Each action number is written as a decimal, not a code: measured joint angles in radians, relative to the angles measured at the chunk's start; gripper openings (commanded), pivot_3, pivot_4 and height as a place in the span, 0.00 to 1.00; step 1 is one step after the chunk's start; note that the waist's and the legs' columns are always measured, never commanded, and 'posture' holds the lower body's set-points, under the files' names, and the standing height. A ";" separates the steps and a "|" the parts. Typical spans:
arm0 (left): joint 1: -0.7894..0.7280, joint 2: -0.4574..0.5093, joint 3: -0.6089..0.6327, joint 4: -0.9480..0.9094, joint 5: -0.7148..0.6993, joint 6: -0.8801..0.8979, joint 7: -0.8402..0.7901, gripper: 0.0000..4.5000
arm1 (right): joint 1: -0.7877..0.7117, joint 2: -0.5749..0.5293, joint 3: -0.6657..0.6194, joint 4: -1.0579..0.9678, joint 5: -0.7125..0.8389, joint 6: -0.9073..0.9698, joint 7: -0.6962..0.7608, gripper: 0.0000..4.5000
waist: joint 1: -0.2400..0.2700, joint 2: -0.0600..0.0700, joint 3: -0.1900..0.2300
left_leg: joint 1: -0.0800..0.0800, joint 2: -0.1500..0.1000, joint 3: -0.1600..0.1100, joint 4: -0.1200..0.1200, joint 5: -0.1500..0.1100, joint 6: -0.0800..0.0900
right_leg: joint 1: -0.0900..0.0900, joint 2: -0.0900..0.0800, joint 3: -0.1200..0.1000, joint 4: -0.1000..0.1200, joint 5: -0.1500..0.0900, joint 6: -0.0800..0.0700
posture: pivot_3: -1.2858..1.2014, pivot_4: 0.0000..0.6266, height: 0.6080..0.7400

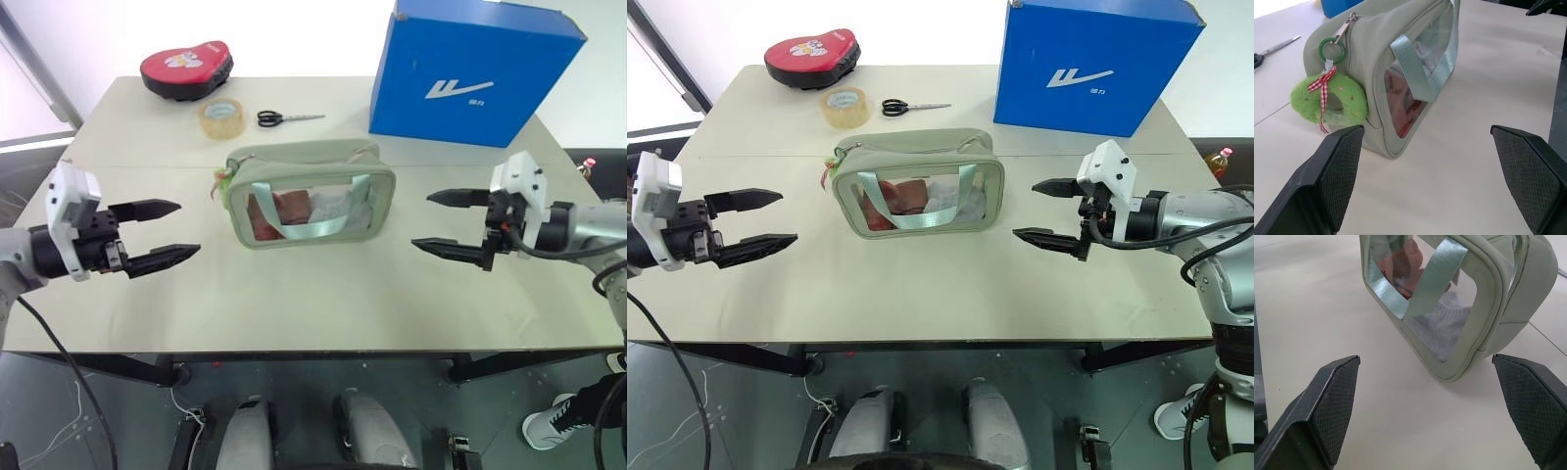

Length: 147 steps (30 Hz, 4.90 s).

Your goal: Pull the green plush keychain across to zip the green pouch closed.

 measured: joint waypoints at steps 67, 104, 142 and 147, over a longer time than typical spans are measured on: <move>-0.217 -0.034 -0.151 0.094 0.000 -0.079 -0.110 1.00 | -0.923 0.415 0.671 0.470 -0.469 0.176 0.157 0.02 | -0.004 0.006 0.004 | -0.003 0.000 0.001 0.000 0.000 0.000 | -0.007 -0.001 0.001 0.003 0.000 0.000 | 0.52 0.24 0.98; -0.241 -0.034 -0.160 0.124 0.002 -0.080 -0.127 1.00 | -0.745 0.246 0.530 0.034 -0.363 0.254 0.044 0.02 | -0.026 0.006 0.004 | -0.003 0.000 0.000 -0.001 0.000 0.000 | -0.007 -0.001 0.000 0.002 0.000 0.000 | 0.52 0.24 0.98; -0.272 -0.023 -0.172 0.124 0.002 -0.058 -0.144 1.00 | -0.463 0.161 0.497 -0.260 -0.311 0.120 0.090 0.02 | -0.022 0.005 0.004 | -0.002 0.000 -0.001 0.001 0.000 0.000 | -0.004 -0.001 0.000 0.002 0.000 0.000 | 0.52 0.24 0.98; -0.274 -0.023 -0.173 0.124 0.003 -0.058 -0.146 1.00 | -0.458 0.158 0.494 -0.220 -0.314 0.062 0.103 0.02 | -0.021 0.005 0.004 | -0.002 0.000 -0.001 0.002 0.000 0.000 | -0.004 -0.001 0.000 0.002 0.000 0.000 | 0.52 0.24 0.98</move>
